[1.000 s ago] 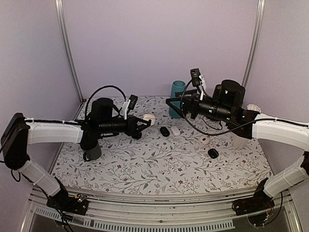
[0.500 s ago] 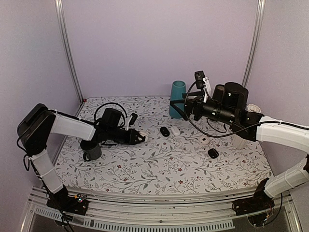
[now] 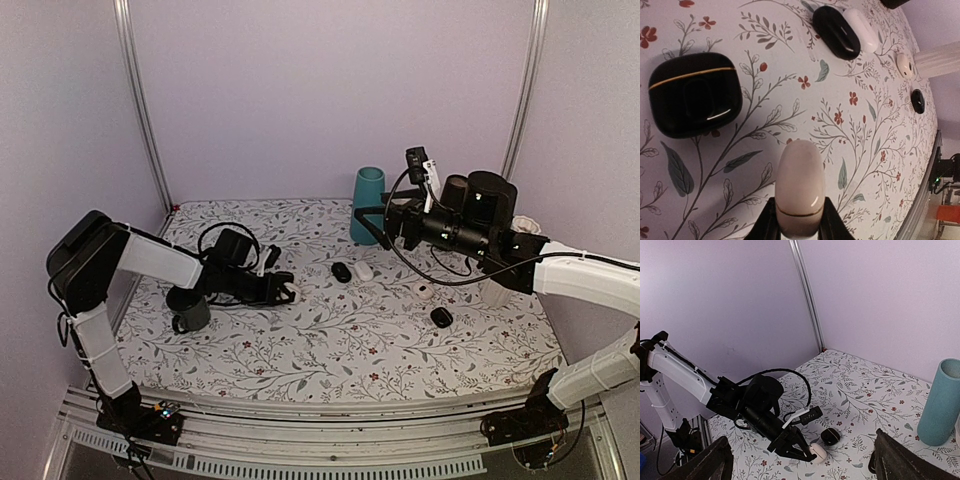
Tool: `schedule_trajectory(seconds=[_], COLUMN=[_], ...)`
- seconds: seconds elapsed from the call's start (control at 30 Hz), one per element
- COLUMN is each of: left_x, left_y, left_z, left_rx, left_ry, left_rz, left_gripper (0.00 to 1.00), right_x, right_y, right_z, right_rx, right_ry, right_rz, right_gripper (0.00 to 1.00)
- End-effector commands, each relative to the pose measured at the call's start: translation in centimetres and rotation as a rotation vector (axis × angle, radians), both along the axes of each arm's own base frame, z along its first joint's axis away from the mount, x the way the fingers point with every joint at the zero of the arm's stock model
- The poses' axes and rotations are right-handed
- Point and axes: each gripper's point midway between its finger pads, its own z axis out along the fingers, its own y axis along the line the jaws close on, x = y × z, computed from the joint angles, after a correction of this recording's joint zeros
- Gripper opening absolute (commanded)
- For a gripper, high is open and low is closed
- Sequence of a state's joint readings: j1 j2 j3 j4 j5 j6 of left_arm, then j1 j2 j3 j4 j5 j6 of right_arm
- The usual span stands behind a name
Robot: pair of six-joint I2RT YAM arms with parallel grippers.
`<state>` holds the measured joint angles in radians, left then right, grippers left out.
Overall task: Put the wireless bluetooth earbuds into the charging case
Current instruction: Place the charging case with the earbuds at the center of the board.
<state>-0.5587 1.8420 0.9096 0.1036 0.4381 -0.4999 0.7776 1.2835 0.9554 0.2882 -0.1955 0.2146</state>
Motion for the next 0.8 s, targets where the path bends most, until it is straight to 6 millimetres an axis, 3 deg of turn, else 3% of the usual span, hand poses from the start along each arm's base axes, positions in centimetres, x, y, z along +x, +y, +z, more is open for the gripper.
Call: schedule_trajectory(seconds=[0.0,0.37,0.77], left_x=[0.1,0.0,0.3], left_y=[0.9,2.1,2.8], left_z=[-0.5,-1.2,-1.0], left_rx=[0.005,0.033,0.069], left_ry=[0.031,0.058,0.041], left_rz=[0.012,0.028,0.052], left_gripper=[0.08,0.21,0.42], right_x=[0.1,-0.1,-0.4], right_y=[-0.2,-0.2,-0.4], right_z=[0.4,0.6,1.1], right_rx=[-0.004,0.004,0.011], right_ry=[-0.013,-0.004,-0.016], right_rz=[-0.006,0.003,0.006], right_gripper=[0.98,1.00,0.99])
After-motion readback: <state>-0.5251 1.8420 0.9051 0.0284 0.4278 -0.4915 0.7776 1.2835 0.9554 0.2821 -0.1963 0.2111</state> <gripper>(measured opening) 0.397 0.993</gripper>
